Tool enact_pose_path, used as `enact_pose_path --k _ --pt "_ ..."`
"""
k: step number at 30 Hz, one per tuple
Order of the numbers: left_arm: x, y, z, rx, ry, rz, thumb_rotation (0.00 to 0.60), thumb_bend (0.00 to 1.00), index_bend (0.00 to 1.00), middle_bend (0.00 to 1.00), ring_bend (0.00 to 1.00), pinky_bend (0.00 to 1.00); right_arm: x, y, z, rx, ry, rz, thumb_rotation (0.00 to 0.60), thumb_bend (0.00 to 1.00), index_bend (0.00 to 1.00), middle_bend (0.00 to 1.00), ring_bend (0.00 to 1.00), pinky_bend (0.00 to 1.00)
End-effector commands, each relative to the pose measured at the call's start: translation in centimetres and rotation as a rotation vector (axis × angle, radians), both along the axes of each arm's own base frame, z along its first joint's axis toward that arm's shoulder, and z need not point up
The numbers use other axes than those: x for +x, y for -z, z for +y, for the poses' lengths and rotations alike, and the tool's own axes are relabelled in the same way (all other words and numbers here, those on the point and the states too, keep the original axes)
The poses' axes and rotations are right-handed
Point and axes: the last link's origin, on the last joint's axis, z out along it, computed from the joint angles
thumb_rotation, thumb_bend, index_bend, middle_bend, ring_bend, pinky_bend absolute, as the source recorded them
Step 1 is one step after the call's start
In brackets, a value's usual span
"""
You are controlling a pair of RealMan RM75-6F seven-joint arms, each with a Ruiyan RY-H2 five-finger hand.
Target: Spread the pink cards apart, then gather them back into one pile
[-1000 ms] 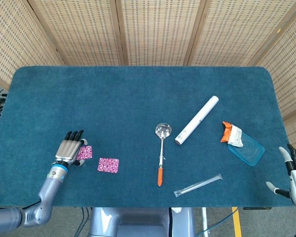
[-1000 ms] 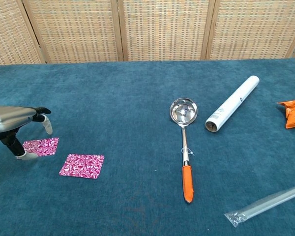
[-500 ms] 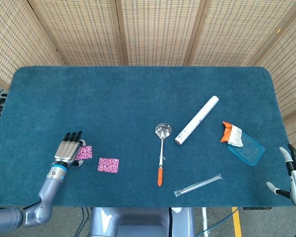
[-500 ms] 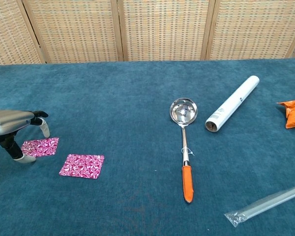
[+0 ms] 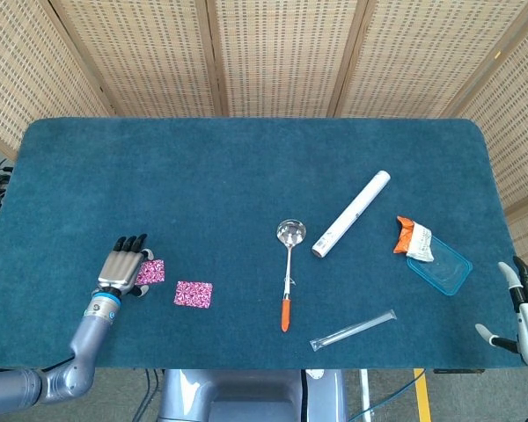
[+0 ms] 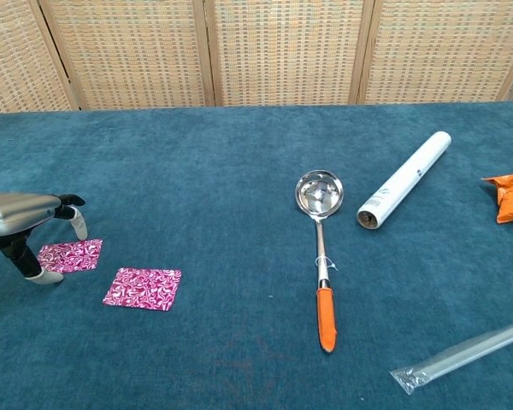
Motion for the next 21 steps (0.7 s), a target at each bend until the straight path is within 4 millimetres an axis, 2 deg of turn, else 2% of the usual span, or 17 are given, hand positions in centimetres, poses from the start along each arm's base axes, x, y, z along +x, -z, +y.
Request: enact_pose_path --k 1,10,21 --pt "0.01 0.00 0.02 0.002 0.001 0.001 0.566 0.27 0.31 0.00 0.00 0.00 0.00 -0.01 0.00 0.000 0.000 0.001 0.600 0.00 0.05 0.01 0.00 0.00" --pt "0.06 0.09 0.07 0.002 -0.001 -0.001 0.565 0.31 0.32 0.00 0.00 0.00 -0.04 -0.04 0.08 -0.002 0.005 0.001 0.600 0.00 0.05 0.01 0.00 0.00" --pt "0.05 0.13 -0.08 -0.001 -0.001 0.000 0.566 0.27 0.31 0.00 0.00 0.00 -0.09 -0.13 0.13 -0.005 0.004 0.000 0.600 0.00 0.05 0.01 0.00 0.00"
